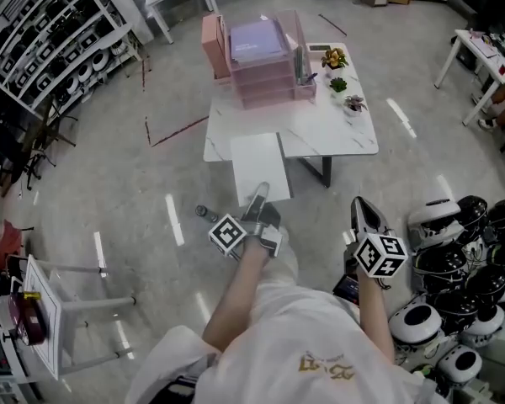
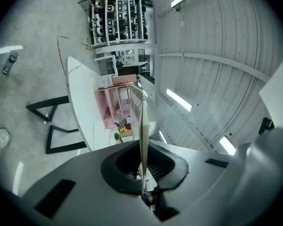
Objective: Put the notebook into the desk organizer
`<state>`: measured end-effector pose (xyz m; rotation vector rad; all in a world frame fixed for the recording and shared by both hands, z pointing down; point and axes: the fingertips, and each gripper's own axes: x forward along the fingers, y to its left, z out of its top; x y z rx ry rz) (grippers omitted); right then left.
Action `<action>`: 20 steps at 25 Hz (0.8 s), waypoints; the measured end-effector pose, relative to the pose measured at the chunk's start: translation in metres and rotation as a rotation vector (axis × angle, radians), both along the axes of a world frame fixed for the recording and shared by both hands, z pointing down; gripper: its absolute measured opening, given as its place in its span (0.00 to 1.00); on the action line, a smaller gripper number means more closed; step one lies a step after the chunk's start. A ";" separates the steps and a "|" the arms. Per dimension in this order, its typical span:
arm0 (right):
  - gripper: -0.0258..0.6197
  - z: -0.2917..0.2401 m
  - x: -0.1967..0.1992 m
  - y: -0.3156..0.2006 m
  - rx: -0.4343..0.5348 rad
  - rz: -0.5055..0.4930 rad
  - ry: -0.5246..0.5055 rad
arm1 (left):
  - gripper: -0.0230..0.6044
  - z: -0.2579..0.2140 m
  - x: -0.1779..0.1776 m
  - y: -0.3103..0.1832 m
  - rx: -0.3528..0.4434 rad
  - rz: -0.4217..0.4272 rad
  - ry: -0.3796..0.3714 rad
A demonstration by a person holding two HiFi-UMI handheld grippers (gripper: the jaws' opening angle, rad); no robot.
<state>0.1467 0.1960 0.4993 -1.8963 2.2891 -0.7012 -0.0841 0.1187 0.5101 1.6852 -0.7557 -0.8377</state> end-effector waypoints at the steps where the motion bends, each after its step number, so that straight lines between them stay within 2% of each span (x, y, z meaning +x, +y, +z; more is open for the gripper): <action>1: 0.06 0.003 0.000 -0.014 -0.011 0.003 0.001 | 0.08 0.004 0.000 -0.015 -0.013 0.002 0.003; 6: 0.06 0.005 -0.008 -0.100 -0.053 -0.006 0.020 | 0.08 -0.002 0.010 -0.097 -0.027 0.048 0.036; 12: 0.06 0.005 -0.037 -0.196 -0.085 -0.048 0.055 | 0.08 0.008 0.008 -0.188 -0.067 0.095 0.034; 20: 0.06 0.015 -0.061 -0.267 -0.127 -0.059 0.057 | 0.08 0.013 0.003 -0.258 -0.099 0.133 0.044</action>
